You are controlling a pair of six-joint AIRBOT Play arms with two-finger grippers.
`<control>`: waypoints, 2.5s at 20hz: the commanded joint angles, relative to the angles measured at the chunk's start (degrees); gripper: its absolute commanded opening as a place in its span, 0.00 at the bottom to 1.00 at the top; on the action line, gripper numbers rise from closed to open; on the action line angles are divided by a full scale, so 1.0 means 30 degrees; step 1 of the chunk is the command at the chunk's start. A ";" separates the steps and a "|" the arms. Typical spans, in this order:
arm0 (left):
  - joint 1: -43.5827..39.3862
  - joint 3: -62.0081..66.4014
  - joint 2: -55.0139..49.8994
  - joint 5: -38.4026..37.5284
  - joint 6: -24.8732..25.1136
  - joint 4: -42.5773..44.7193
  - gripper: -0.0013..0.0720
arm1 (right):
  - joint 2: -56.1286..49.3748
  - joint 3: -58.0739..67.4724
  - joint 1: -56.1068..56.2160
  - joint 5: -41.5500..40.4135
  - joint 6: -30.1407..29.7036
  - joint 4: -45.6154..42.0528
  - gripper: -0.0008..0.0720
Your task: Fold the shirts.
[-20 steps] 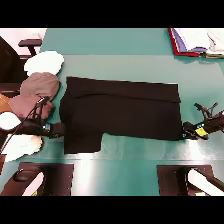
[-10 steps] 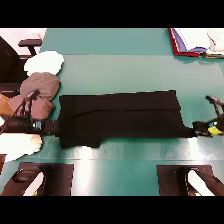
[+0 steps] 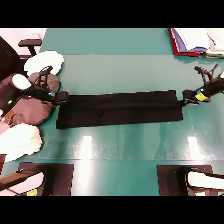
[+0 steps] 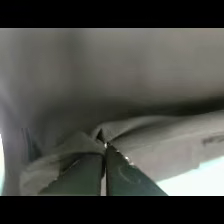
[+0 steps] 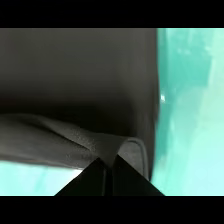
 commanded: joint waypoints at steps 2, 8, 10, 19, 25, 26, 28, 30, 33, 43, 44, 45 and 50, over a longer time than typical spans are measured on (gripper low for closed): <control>0.0015 0.1392 -0.1953 0.1698 0.0248 -0.0124 0.75 | -0.3708 0.3468 0.0109 -0.0393 -0.0539 0.2492 0.48; 0.0015 0.3570 -0.1800 -0.0889 0.0291 -0.0656 0.51 | -0.4175 0.4983 -0.2361 0.2412 -0.2484 0.3563 0.69; 0.0007 0.3563 -0.1792 -0.0889 0.0889 -0.1727 0.05 | -0.4211 0.4466 -0.3738 0.2710 -0.2521 0.3614 0.78; -0.4029 0.3570 -0.2710 0.2790 -0.0408 -0.3606 0.05 | -0.4269 -0.1588 -0.4524 -0.0138 -0.4539 0.7614 0.69; -0.6433 0.4313 -0.5566 0.4670 -0.0452 -0.5595 0.05 | -0.3861 -0.0372 -0.2259 0.0007 -0.4532 0.8072 0.03; -0.6761 0.4765 -0.6105 0.4597 -0.0452 -0.5581 0.05 | -0.3402 0.0401 -0.2062 0.0561 -0.4291 0.8072 0.03; -0.7424 0.5792 -0.7278 0.4648 -0.0452 -0.5559 0.05 | -0.2215 0.1974 -0.1617 0.1042 -0.3351 0.8102 0.03; -0.8051 0.6754 -0.8393 0.4554 -0.0750 -0.5566 0.05 | -0.0707 0.3519 -0.0714 0.1093 -0.2747 0.8633 0.03; -0.8939 0.7767 -0.9602 0.4320 -0.0750 -0.5603 0.05 | 0.0845 0.5632 0.0845 0.0896 -0.2390 1.0659 0.03; -0.9719 0.8298 -1.0586 0.4255 -0.0743 -0.6178 0.05 | 0.1188 0.9231 0.6309 0.0117 -0.1610 1.1584 0.03; -0.9493 0.8619 -1.0571 0.3723 -0.0743 -0.6003 0.05 | 0.1188 0.9231 0.6754 -0.0277 -0.1610 1.1599 0.03; -0.9107 0.9056 -1.0346 0.3082 -0.0743 -0.5792 0.05 | 0.1188 0.9231 0.7220 -0.0619 -0.1610 1.1599 0.03; -0.4699 1.0360 -0.5668 0.0882 -0.0743 -0.2135 0.05 | 0.0641 0.9216 1.0826 -0.2259 -0.1654 1.2094 0.03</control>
